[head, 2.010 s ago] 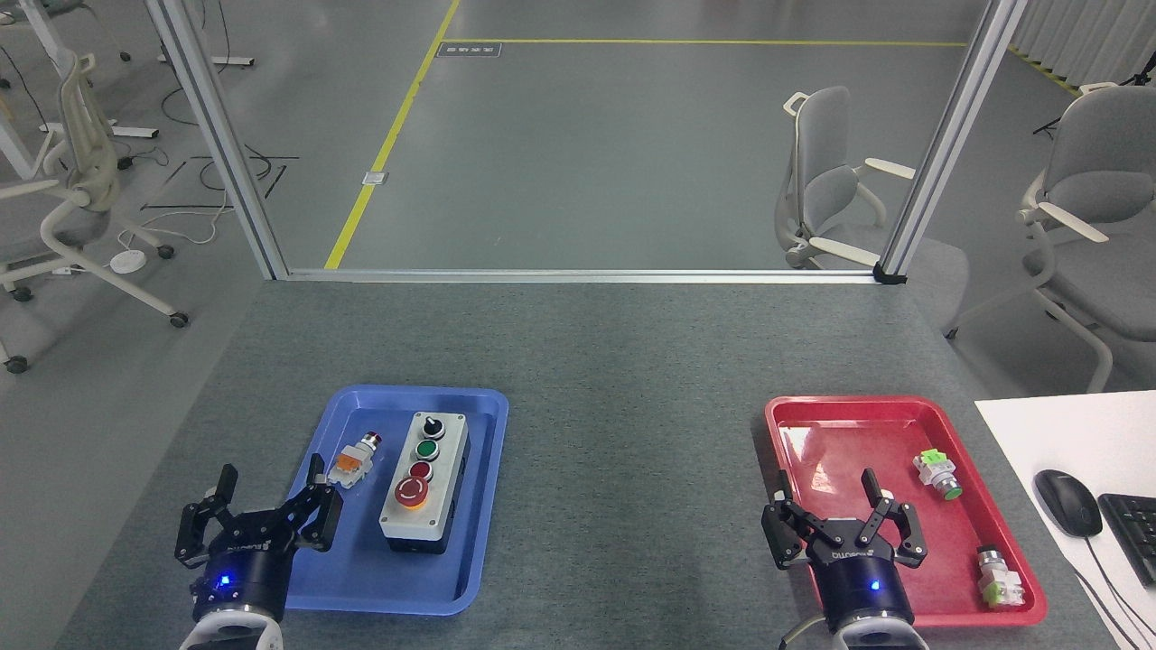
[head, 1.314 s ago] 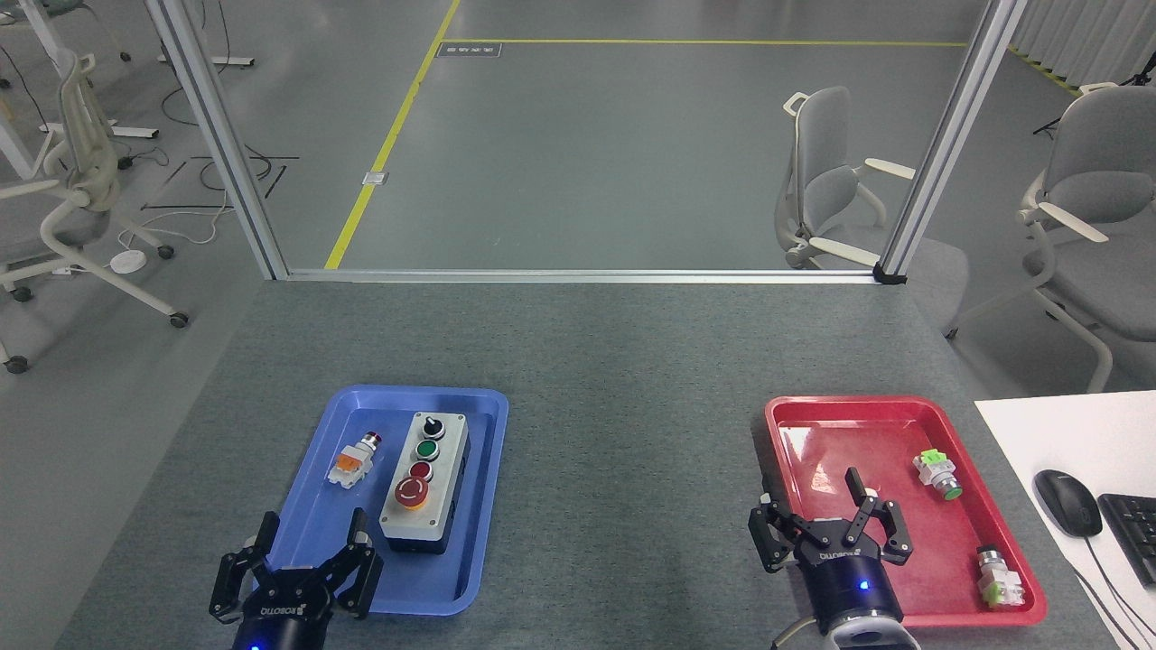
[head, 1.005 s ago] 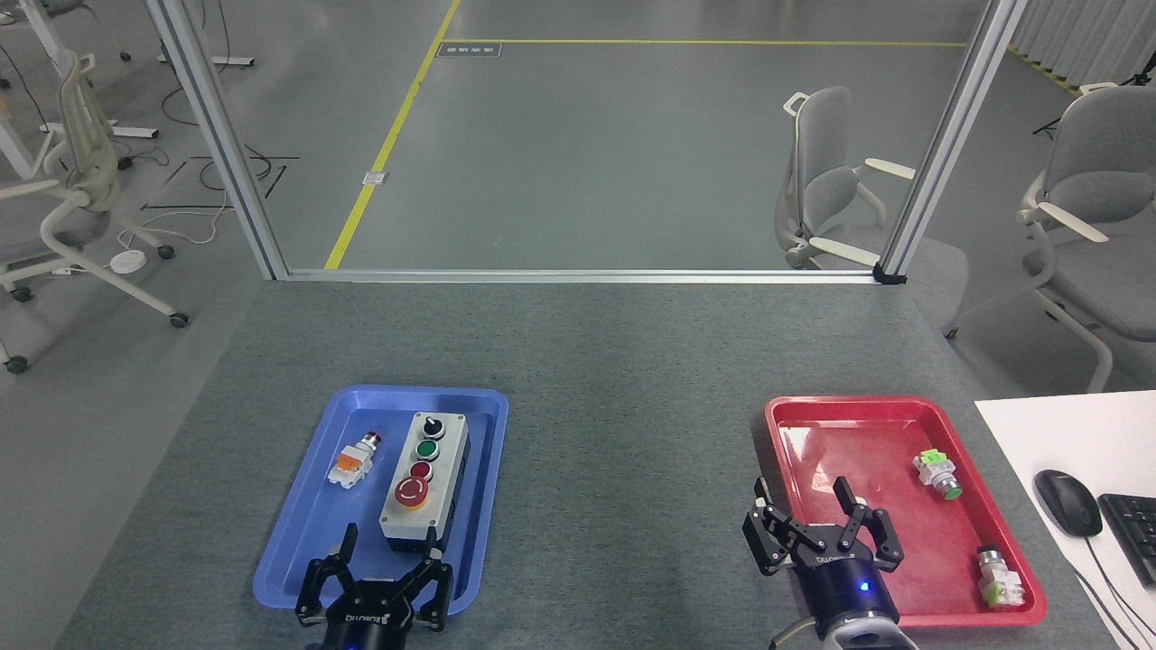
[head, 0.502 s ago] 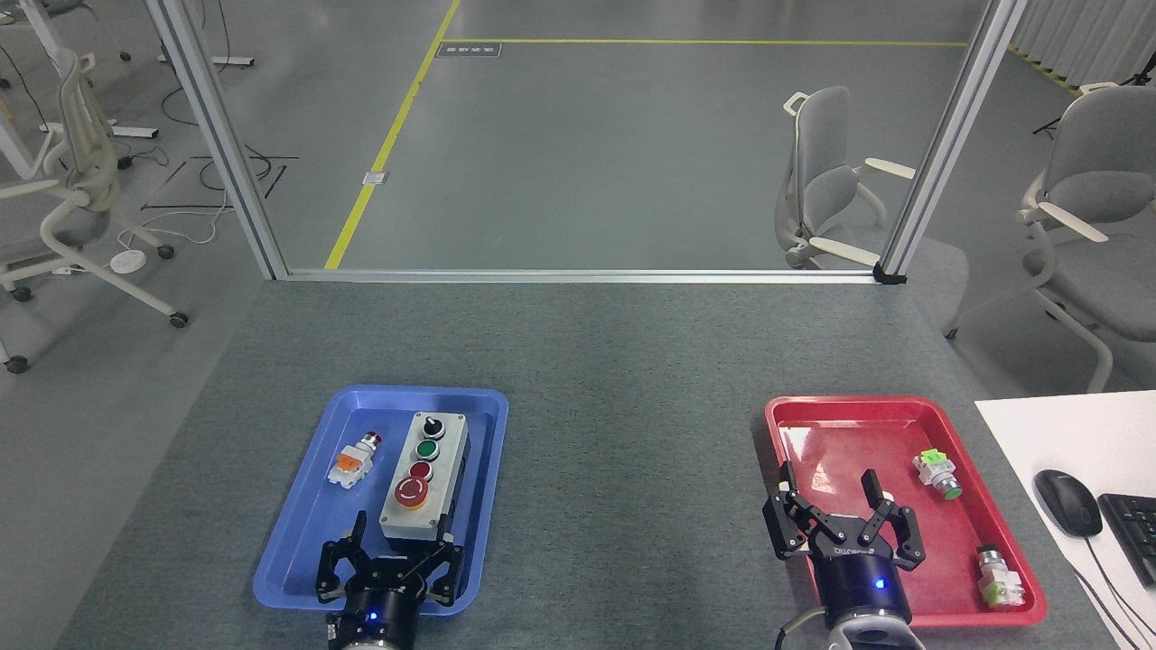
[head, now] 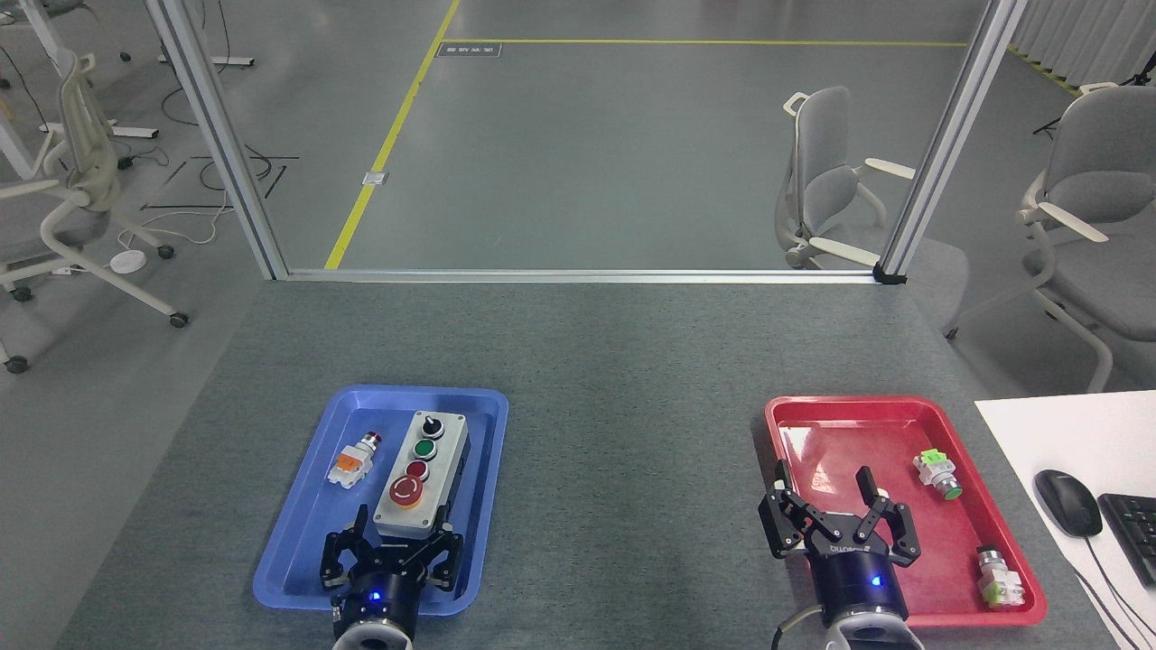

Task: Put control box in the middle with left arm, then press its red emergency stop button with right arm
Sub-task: 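Close the left gripper on the near end of the control box, then drag the control box out of the blue tray to the table middle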

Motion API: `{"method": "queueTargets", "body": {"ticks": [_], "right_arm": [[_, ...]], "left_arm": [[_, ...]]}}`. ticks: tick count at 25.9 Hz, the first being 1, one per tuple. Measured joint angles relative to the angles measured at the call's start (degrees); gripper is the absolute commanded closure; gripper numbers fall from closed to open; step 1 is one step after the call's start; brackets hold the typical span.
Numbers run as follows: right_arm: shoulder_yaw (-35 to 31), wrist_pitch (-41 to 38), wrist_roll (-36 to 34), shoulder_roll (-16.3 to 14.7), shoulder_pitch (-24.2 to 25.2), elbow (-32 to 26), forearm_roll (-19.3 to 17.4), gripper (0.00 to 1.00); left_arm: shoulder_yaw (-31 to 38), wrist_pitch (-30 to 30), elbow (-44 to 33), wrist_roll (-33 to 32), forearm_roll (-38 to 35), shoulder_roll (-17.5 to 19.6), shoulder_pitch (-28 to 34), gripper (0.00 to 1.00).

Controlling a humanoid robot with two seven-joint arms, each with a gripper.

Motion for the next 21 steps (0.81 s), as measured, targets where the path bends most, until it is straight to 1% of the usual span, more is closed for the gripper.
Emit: {"method": "queueTargets", "body": {"ticks": [3,7,8,9,10,11,12,13,14,15,19,21], "right_arm": [[0.07,-0.32,0.40,-0.14,-0.07,0.00,1.51,0.03],[0.09,-0.36,0.51,-0.10,-0.09,0.00,2.37,0.03],[0.09,-0.28,0.53,-0.07,-0.09,0.00,2.46,0.03],[0.09,-0.18,0.56,0.00,-0.09,0.00,2.51,0.03],[0.09,0.02,0.57,0.09,-0.08,0.00,2.53,0.03],[0.08,0.06,0.60,0.16,-0.08,0.00,2.55,0.03],[0.05,0.13,0.61,0.24,-0.07,0.00,2.55,0.03],[0.03,0.15,0.63,0.30,-0.06,0.00,2.55,0.03],[0.03,0.18,0.64,0.33,-0.05,0.00,2.56,0.03],[0.02,0.20,0.64,0.34,-0.05,0.00,2.56,0.03],[0.01,0.24,0.64,0.34,-0.04,0.00,2.57,0.03],[0.01,0.24,0.68,0.34,-0.04,0.00,2.58,0.03]], "left_arm": [[-0.01,-0.18,2.50,0.02,1.12,-0.02,-1.66,0.04],[-0.27,-0.90,5.30,0.19,3.02,-0.23,-3.45,0.04],[-0.33,-1.28,5.97,0.19,3.47,-0.47,-3.89,0.05],[-0.37,-1.54,6.77,0.21,3.90,-0.84,-4.53,0.09],[-0.39,-1.84,7.51,0.22,4.29,-1.05,-5.11,0.18],[-0.40,-2.05,8.29,0.23,4.67,-1.20,-5.76,0.30],[-0.41,-2.32,8.89,0.23,4.88,-1.25,-6.26,0.49],[-0.43,-2.79,9.43,0.31,5.10,-1.28,-6.83,0.75],[-0.43,-3.23,9.73,0.29,5.24,-1.22,-7.21,0.94],[-0.42,-3.72,10.01,0.25,5.33,-1.10,-7.44,1.00],[-0.36,-5.98,9.89,-0.18,5.51,-0.82,-8.03,1.00],[-0.13,-6.21,8.66,-0.11,5.67,-0.58,-8.18,1.00]]}}
